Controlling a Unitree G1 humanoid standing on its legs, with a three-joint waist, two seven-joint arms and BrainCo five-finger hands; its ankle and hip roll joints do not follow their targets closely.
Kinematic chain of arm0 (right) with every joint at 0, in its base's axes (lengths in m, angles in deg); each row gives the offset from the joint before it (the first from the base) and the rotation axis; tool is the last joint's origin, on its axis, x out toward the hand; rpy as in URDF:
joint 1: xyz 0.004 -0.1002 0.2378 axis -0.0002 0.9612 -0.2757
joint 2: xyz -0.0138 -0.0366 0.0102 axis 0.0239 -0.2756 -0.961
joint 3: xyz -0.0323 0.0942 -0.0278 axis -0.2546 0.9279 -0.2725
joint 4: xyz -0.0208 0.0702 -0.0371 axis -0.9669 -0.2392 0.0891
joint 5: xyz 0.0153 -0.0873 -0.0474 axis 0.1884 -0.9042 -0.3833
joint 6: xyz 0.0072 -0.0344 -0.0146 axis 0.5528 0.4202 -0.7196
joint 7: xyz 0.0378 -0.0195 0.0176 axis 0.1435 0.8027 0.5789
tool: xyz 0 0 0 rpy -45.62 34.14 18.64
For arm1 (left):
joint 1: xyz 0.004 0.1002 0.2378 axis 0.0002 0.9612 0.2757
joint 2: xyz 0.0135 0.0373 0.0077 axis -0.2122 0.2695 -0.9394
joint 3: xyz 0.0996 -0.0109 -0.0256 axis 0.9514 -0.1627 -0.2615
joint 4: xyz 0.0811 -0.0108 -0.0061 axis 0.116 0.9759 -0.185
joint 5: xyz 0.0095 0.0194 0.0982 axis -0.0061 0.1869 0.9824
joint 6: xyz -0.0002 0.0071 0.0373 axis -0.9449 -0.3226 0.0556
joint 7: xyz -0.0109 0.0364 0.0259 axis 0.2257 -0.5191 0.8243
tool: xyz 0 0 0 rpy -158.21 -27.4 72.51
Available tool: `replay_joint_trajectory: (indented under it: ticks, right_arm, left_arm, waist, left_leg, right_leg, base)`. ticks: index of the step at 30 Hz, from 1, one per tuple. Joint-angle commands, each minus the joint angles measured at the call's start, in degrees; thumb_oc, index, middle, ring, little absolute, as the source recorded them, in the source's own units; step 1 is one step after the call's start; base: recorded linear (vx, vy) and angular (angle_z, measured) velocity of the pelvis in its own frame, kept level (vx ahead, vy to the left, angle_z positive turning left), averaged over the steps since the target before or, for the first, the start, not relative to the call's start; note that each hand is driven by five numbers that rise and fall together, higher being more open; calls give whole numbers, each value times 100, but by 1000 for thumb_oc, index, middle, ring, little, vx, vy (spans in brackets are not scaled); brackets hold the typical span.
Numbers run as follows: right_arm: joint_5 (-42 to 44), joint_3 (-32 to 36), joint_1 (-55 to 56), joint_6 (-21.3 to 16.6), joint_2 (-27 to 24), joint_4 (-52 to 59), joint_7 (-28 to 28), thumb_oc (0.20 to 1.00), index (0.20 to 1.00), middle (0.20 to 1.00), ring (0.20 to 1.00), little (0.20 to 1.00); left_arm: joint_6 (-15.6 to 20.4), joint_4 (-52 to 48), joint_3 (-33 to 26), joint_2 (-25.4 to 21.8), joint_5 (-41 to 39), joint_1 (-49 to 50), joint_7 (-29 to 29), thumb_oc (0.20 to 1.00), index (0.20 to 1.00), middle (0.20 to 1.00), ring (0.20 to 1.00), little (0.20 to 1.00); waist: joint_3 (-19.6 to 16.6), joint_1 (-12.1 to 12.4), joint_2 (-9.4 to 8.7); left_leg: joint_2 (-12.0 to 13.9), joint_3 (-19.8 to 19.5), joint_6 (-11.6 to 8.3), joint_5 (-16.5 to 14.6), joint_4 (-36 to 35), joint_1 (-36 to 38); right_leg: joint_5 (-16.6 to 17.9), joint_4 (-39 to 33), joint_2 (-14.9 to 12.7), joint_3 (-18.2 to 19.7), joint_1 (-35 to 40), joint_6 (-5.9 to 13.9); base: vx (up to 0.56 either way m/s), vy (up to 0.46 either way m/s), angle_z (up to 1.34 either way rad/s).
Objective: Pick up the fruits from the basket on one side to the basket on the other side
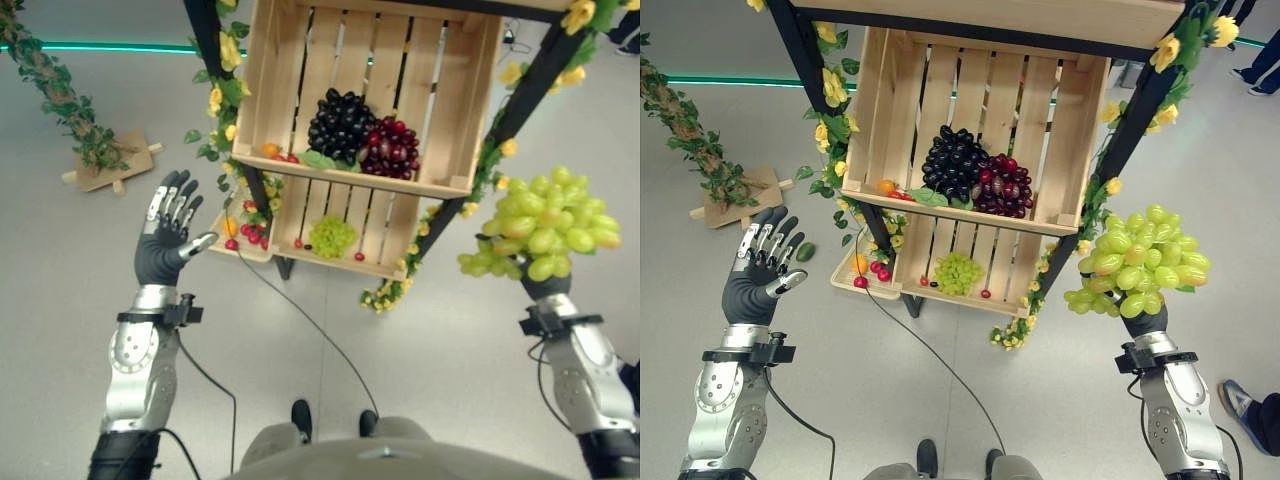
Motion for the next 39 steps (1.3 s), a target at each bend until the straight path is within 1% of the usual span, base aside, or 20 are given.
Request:
replay_joint_trajectory:
  ticks: [1, 3, 4, 5, 7, 10, 13, 18, 22, 24, 26, 27, 28, 29, 30, 31, 33, 36, 37, 39]
  right_arm:
    - [-11, 297, -328, -425, -42, 219, 48, 200, 200, 200, 200, 200]
    - [-87, 245, -372, -442, -19, 210, 16, 200, 200, 200, 200, 200]
    - [-113, 228, -372, -441, 7, 213, 4, 200, 200, 200, 200, 200]
    - [-111, 199, -400, -440, 27, 183, -19, 200, 200, 200, 200, 200]
    - [-147, 193, -411, -426, 5, 145, -23, 200, 200, 200, 200, 200]
    - [-169, 171, -437, -418, -55, 114, -41, 200, 200, 200, 200, 200]
    - [-79, 207, -358, -410, -72, 131, -2, 200, 200, 200, 200, 200]
    - [-80, 222, -297, -406, -88, 196, 3, 200, 200, 200, 200, 200]
    - [-15, 330, -199, -433, -90, 294, -23, 200, 200, 200, 200, 200]
    - [53, 354, -173, -404, -96, 341, 7, 200, 200, 200, 200, 200]
    - [107, 352, -145, -406, -102, 375, 33, 200, 200, 200, 200, 200]
    - [108, 352, -144, -407, -101, 375, 34, 200, 200, 200, 200, 200]
    - [171, 354, -120, -416, -115, 415, 53, 200, 200, 200, 200, 200]
    - [151, 380, -99, -437, -157, 444, 28, 200, 200, 200, 200, 200]
    - [151, 381, -99, -437, -157, 444, 28, 200, 200, 200, 200, 200]
    - [139, 398, -103, -425, -172, 467, -41, 200, 200, 200, 200, 200]
    - [79, 407, -94, -443, -125, 484, -112, 200, 200, 200, 200, 200]
    - [-106, 322, -172, -581, -137, 491, -255, 200, 200, 200, 200, 200]
    - [-197, 289, -227, -490, -134, 466, -247, 200, 200, 200, 200, 200]
    - [-200, 190, -222, -465, -75, 517, -180, 200, 200, 200, 200, 200]
  left_arm:
    - [247, -378, -140, -286, 359, -102, -63, 1000, 1000, 1000, 1000, 1000]
    - [256, -350, -78, -317, 422, -161, -100, 1000, 1000, 1000, 1000, 1000]
    - [247, -354, -76, -321, 452, -174, -123, 1000, 1000, 1000, 1000, 1000]
    - [247, -356, -70, -318, 470, -183, -137, 1000, 1000, 1000, 1000, 1000]
    - [252, -382, -85, -297, 472, -209, -130, 1000, 1000, 1000, 1000, 1000]
    - [250, -376, -49, -254, 392, -283, -99, 1000, 1000, 1000, 1000, 1000]
    - [231, -284, 83, -147, 359, -364, -42, 1000, 1000, 1000, 1000, 1000]
    - [235, -258, 216, -62, 293, -461, -7, 1000, 1000, 1000, 1000, 1000]
    - [199, -189, 314, 22, 181, -541, -12, 1000, 1000, 1000, 1000, 1000]
    - [192, -170, 310, 23, 167, -526, -5, 1000, 1000, 1000, 1000, 1000]
    - [173, -145, 303, 20, 182, -488, -8, 1000, 1000, 1000, 1000, 1000]
    - [173, -146, 303, 19, 182, -488, -8, 1000, 1000, 1000, 1000, 1000]
    - [155, -143, 306, -6, 170, -451, 27, 1000, 1000, 1000, 1000, 1000]
    - [144, -152, 312, -26, 178, -464, 46, 1000, 1000, 1000, 1000, 1000]
    - [144, -152, 313, -26, 178, -465, 46, 1000, 1000, 1000, 1000, 1000]
    - [125, -175, 306, 0, 228, -427, 15, 1000, 1000, 1000, 1000, 1000]
    - [125, -139, 279, 37, 229, -415, -43, 1000, 1000, 1000, 1000, 1000]
    - [190, -77, 283, 38, 251, -332, -146, 1000, 1000, 1000, 1000, 1000]
    - [139, -69, 264, 45, 263, -287, -134, 1000, 1000, 1000, 1000, 1000]
    - [132, 10, 230, 83, 225, -264, -152, 1000, 1000, 1000, 1000, 1000]
  waist:
    - [-49, -97, -69]
    - [116, -184, -30]
    - [140, -202, 4]
    - [137, -228, 6]
    - [116, -316, 20]
    - [114, -366, -45]
    - [20, -357, -114]
    - [-101, -386, -75]
    - [-232, -506, -42]
    - [-249, -549, -47]
    - [-224, -556, -98]
    - [-220, -562, -93]
    - [-130, -500, -218]
    - [-13, -418, -305]
    - [-15, -420, -299]
    - [44, -361, -395]
    - [31, -332, -365]
    - [-45, -236, -216]
    - [-26, -173, -237]
    - [-53, -218, -214]
  left_leg:
    - [73, -18, -74, -626, 605, 57]
    - [65, 24, 10, -610, 531, 202]
    - [78, 32, 13, -614, 470, 267]
    - [60, 83, 5, -642, 380, 365]
    - [14, 59, -38, -660, 211, 525]
    - [-78, 33, -117, -798, 206, 675]
    - [-103, -36, -186, -934, 424, 636]
    - [29, -17, -335, -957, 541, 632]
    - [260, -43, -580, -754, 699, 726]
    - [367, -70, -700, -594, 1046, 687]
    - [481, -113, -869, -176, 1807, 510]
    - [495, -124, -879, -194, 1857, 484]
    - [620, -157, -1012, 347, 2838, 61]
    - [642, -182, -1045, 441, 3374, -280]
    - [649, -187, -1045, 434, 3390, -292]
    - [621, -128, -918, 265, 3514, -575]
    - [719, -49, -812, 82, 2909, -812]
    - [689, -169, -636, -135, 1178, -654]
    - [524, -384, -656, -48, 1262, -640]
    - [482, -310, -599, -165, 851, -422]
  right_leg:
    - [1010, 1020, -135, 170, -287, 650]
    - [1278, 1648, -161, 60, -668, 640]
    - [1191, 1720, -125, -48, -786, 621]
    - [1105, 1500, -201, -278, -957, 571]
    - [1017, 856, -157, -396, -1213, 539]
    - [1239, -232, -237, -609, -1305, 558]
    - [1296, -500, -175, -338, -928, 508]
    - [1214, -551, -59, -428, -706, 442]
    - [1047, -617, 137, -454, -484, 275]
    - [951, -608, 250, -431, -380, 162]
    - [852, -629, 369, -355, -177, 10]
    - [854, -630, 379, -364, -176, 1]
    - [804, -698, 423, -282, 56, -160]
    - [825, -750, 414, -264, 149, -233]
    - [826, -750, 420, -269, 145, -234]
    - [789, -851, 399, -204, 293, -276]
    - [790, -976, 380, -181, 376, -200]
    - [712, -987, 394, -96, 399, -21]
    - [713, -933, 351, -38, 411, -1]
    - [752, -907, 324, 2, 356, 66]
  base:
    - [-5, 186, 0]
    - [-27, 174, 4]
    - [29, 132, 4]
    - [101, 93, -8]
    - [163, 22, -18]
    - [195, -34, -8]
    - [152, -75, 17]
    - [146, -111, 17]
    - [169, -156, 21]
    - [158, -172, 21]
    - [123, -166, 17]
    - [102, -225, 8]
    - [44, -237, 2]
    - [49, -232, 17]
    - [45, -146, 14]
    - [91, -60, -14]
    - [141, 17, -41]
    - [139, 124, -16]
    - [91, 99, -14]
    - [59, 107, -26]
